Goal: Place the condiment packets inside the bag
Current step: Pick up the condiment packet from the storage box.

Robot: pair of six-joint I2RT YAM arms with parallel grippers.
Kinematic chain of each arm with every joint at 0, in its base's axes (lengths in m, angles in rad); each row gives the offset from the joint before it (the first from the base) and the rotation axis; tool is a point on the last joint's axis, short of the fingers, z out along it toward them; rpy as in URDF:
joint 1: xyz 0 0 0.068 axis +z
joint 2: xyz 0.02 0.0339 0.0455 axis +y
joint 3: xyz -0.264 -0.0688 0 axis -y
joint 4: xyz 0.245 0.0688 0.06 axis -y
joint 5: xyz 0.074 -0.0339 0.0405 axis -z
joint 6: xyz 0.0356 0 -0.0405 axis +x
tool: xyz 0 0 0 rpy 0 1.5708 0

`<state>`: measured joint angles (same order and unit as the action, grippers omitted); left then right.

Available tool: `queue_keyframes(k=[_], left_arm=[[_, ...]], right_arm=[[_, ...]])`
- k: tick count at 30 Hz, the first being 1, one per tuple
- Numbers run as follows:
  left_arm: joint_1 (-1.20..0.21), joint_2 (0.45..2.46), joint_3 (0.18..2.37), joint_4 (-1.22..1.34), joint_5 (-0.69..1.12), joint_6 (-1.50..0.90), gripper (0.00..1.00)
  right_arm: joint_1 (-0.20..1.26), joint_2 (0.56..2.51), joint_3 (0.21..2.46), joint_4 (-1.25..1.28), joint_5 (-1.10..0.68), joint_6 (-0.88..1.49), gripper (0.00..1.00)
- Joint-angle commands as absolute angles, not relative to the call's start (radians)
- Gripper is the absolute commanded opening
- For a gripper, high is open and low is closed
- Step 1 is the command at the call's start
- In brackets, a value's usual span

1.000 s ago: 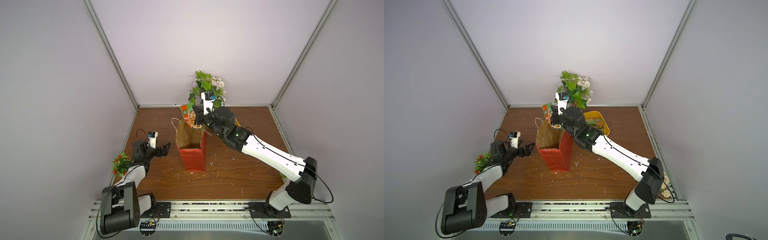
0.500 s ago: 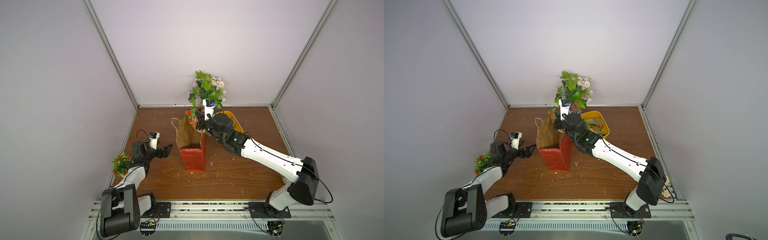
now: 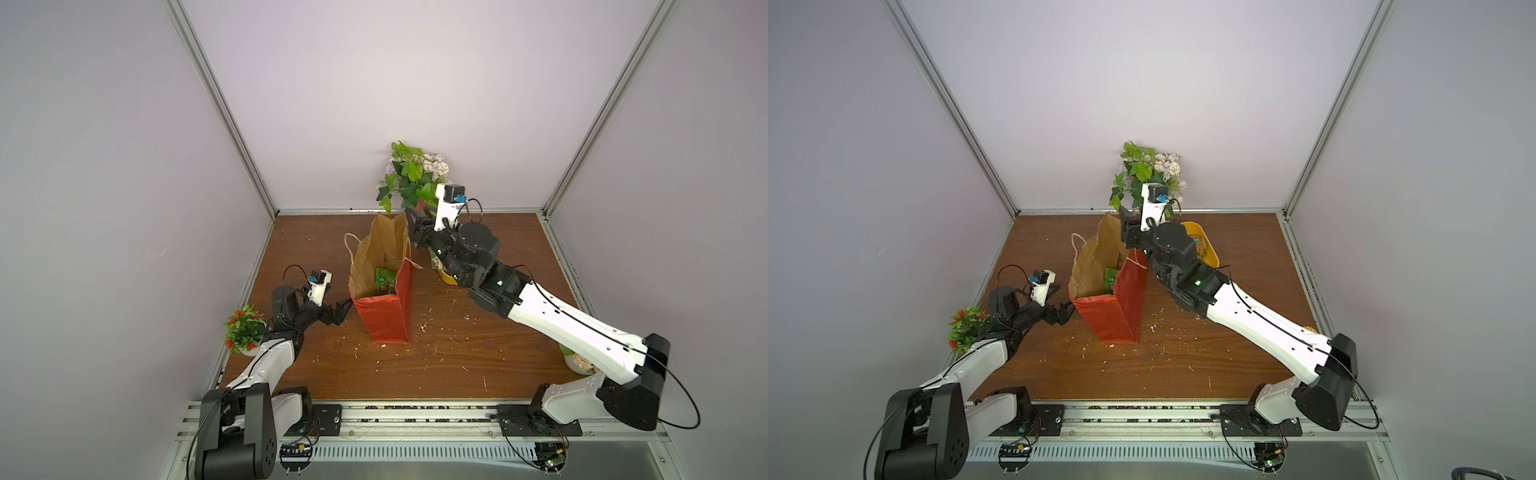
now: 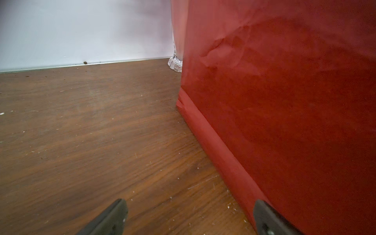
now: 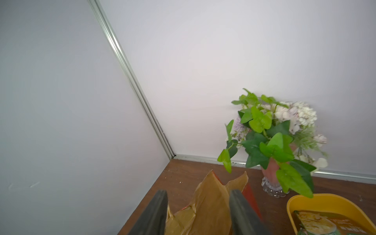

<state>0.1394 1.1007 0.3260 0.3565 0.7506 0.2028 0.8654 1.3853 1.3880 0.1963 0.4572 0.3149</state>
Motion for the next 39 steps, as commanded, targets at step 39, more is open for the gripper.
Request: queue_keyframes(k=[39], left_arm=[[0.142, 1.182, 0.36, 0.362, 0.636, 0.213, 1.0]], right_arm=[[0.232, 1.808, 1.027, 0.568, -0.106, 1.021, 0.81]])
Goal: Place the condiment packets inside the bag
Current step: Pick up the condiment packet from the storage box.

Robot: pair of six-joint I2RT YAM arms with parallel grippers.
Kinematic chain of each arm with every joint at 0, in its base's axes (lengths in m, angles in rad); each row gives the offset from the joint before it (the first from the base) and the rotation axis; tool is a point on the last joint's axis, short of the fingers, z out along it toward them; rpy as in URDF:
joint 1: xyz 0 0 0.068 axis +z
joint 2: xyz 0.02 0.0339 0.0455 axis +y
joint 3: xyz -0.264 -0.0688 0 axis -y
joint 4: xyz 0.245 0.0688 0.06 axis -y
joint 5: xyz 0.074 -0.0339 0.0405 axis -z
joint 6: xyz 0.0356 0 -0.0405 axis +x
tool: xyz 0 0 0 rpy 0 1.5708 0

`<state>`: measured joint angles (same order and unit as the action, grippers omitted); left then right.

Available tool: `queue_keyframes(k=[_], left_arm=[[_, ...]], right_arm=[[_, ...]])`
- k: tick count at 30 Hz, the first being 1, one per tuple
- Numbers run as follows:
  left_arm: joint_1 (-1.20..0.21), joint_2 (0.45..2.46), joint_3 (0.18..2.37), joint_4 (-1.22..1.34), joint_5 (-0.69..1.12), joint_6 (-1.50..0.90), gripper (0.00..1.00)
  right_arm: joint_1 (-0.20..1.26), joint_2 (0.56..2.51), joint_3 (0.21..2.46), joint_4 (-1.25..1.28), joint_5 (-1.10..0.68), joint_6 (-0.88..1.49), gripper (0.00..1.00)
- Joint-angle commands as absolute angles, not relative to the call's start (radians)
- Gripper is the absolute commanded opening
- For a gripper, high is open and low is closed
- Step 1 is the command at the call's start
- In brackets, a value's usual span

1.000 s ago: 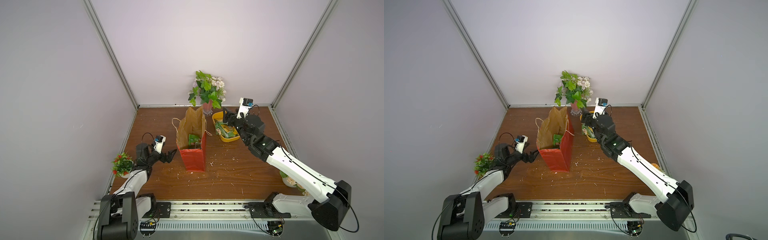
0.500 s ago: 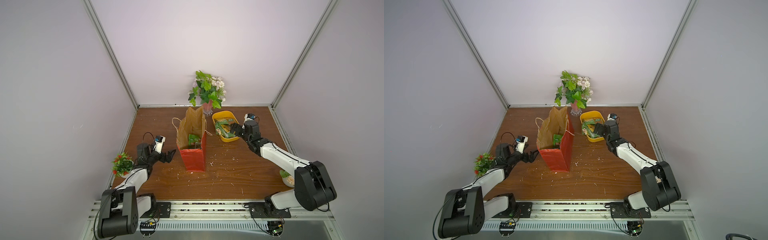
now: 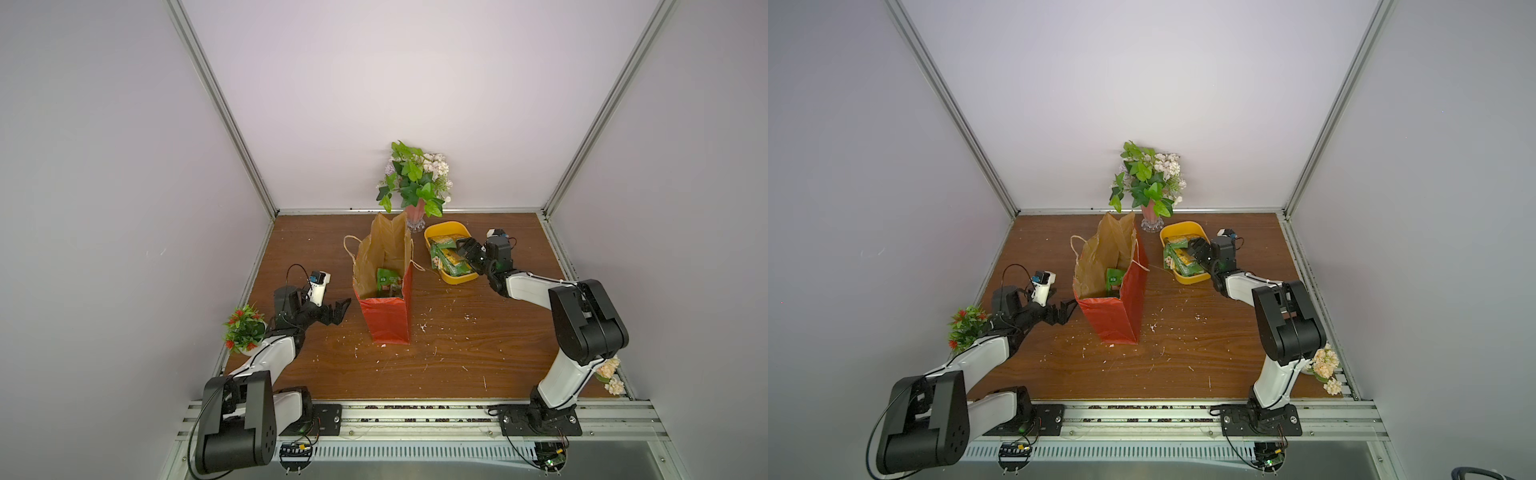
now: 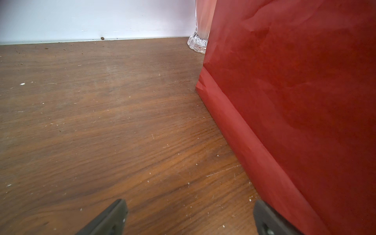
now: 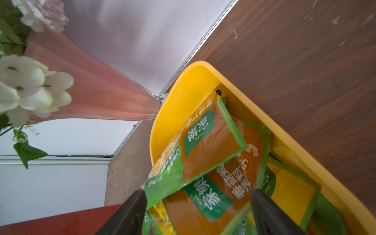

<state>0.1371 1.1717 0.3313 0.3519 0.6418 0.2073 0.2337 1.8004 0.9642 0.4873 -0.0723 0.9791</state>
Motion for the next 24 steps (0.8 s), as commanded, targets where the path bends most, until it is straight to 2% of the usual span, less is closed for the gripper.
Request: queue_keyframes(k=[1, 13, 15, 19, 22, 24], left_arm=[[0.142, 1.183, 0.359, 0.363, 0.635, 0.213, 1.0], [0.142, 1.189, 0.361, 0.364, 0.634, 0.215, 1.0], [0.142, 1.187, 0.36, 0.363, 0.634, 0.216, 1.0], [0.143, 1.183, 0.36, 0.364, 0.635, 0.217, 1.0], [0.143, 1.184, 0.359, 0.364, 0.636, 0.218, 1.0], [0.143, 1.186, 0.36, 0.364, 0.637, 0.217, 1.0]], right_arm=[[0.229, 1.821, 1.04, 0.568, -0.108, 1.023, 0.81], [0.215, 1.941, 1.12, 0.624, -0.131, 1.094, 0.61], [0.215, 1.947, 1.122, 0.633, -0.121, 1.1, 0.52], [0.213, 1.955, 1.126, 0.648, -0.122, 1.109, 0.23], [0.213, 1.927, 1.117, 0.647, -0.117, 1.098, 0.06], [0.213, 1.897, 1.109, 0.641, -0.114, 1.085, 0.0]])
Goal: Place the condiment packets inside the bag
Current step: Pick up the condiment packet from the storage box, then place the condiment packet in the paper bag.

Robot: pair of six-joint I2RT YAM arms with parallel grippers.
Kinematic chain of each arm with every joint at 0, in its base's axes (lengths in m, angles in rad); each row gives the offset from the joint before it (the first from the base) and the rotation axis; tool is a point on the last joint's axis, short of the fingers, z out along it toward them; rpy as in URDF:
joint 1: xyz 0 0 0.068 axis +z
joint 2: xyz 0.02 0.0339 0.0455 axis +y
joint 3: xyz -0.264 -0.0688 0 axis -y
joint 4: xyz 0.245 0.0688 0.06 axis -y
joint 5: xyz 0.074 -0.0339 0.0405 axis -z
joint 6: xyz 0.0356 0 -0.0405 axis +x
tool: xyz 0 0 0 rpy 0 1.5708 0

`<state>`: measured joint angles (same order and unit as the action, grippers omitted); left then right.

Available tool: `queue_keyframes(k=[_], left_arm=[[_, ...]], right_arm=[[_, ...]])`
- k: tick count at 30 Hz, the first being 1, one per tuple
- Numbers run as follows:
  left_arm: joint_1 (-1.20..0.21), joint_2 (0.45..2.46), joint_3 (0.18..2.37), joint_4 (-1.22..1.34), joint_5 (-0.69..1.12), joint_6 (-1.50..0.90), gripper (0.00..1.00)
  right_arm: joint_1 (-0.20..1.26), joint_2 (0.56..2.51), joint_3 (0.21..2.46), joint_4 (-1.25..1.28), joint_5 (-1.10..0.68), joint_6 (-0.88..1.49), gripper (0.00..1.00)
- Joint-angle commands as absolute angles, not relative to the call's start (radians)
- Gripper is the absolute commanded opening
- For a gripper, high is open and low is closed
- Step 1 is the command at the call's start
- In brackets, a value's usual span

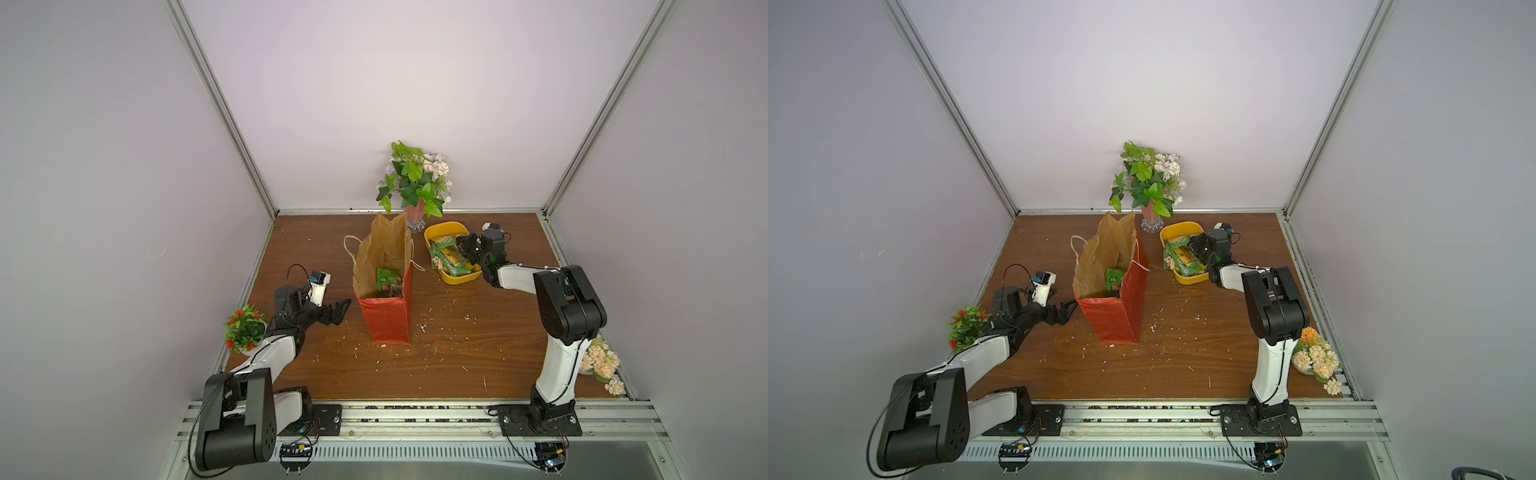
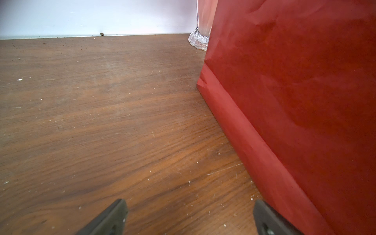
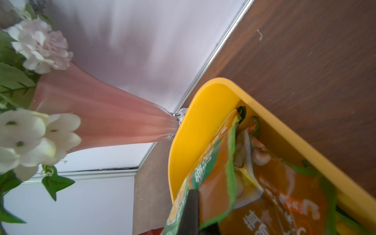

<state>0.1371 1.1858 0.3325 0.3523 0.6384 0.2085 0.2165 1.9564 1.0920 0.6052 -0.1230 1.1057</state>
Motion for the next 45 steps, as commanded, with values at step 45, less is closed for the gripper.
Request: queue_keyframes(k=[45], left_arm=[[0.097, 0.984, 0.32, 0.258, 0.836, 0.235, 1.0]], right_arm=[[0.748, 1.189, 1.329, 0.005, 0.032, 0.507, 0.0]])
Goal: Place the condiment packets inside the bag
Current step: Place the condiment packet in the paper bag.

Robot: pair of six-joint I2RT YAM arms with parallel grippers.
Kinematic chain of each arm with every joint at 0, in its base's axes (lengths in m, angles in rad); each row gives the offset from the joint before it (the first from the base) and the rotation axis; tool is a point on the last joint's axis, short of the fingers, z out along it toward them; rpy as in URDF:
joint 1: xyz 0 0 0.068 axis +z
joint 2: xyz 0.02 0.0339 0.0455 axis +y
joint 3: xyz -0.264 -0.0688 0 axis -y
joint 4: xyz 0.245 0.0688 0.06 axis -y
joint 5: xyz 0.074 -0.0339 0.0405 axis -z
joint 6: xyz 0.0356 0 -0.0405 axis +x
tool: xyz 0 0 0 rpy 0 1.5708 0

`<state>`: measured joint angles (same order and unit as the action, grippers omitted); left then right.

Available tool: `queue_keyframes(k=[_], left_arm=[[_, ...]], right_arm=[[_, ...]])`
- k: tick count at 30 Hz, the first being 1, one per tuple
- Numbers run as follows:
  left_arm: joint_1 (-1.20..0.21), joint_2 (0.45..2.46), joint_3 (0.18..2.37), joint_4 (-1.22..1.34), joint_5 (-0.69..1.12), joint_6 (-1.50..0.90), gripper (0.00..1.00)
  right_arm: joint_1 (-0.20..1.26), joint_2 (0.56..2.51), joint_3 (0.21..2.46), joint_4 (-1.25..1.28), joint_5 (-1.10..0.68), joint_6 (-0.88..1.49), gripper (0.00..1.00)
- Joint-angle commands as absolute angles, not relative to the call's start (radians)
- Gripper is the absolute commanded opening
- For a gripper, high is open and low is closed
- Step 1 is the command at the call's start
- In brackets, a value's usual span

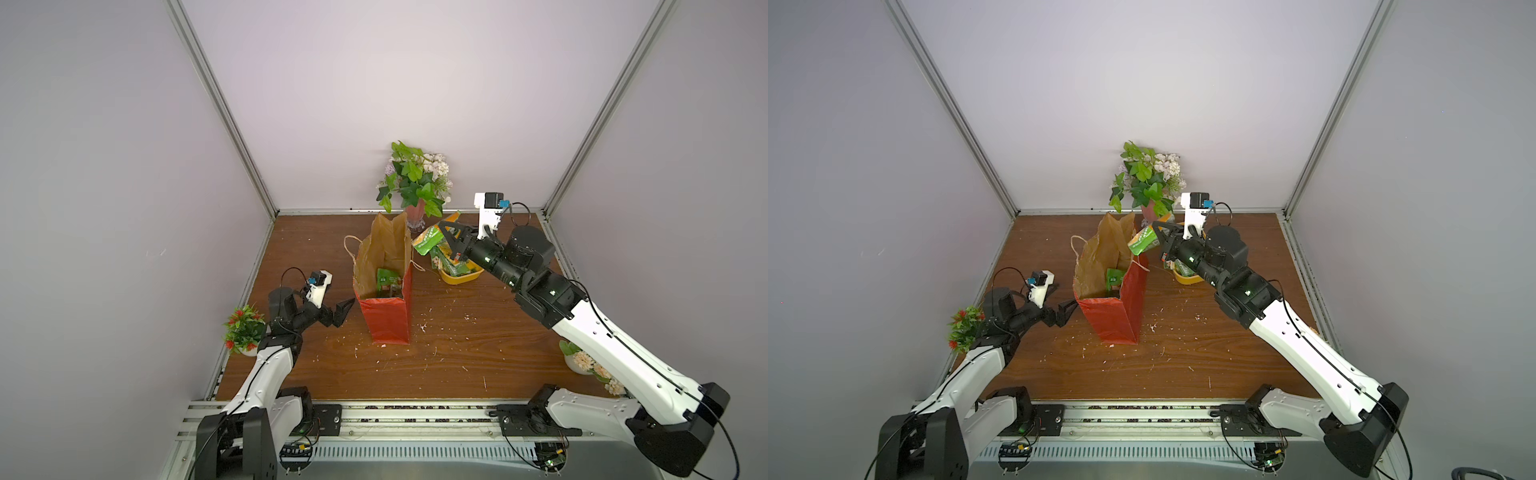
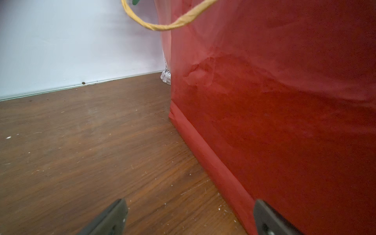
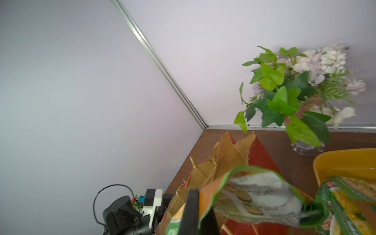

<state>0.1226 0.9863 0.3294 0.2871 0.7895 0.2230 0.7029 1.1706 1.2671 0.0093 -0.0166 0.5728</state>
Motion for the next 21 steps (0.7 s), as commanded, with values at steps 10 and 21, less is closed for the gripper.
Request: queue_keyframes(k=[10, 21], left_arm=[[-0.038, 0.966, 0.313, 0.24, 0.781, 0.257, 1.0], [-0.057, 0.943, 0.3, 0.218, 0.827, 0.294, 0.99]], right_arm=[[0.868, 1.407, 1.55, -0.106, 0.001, 0.45, 0.0], [0.871, 1.479, 1.589, -0.173, 0.029, 0.406, 0.0]])
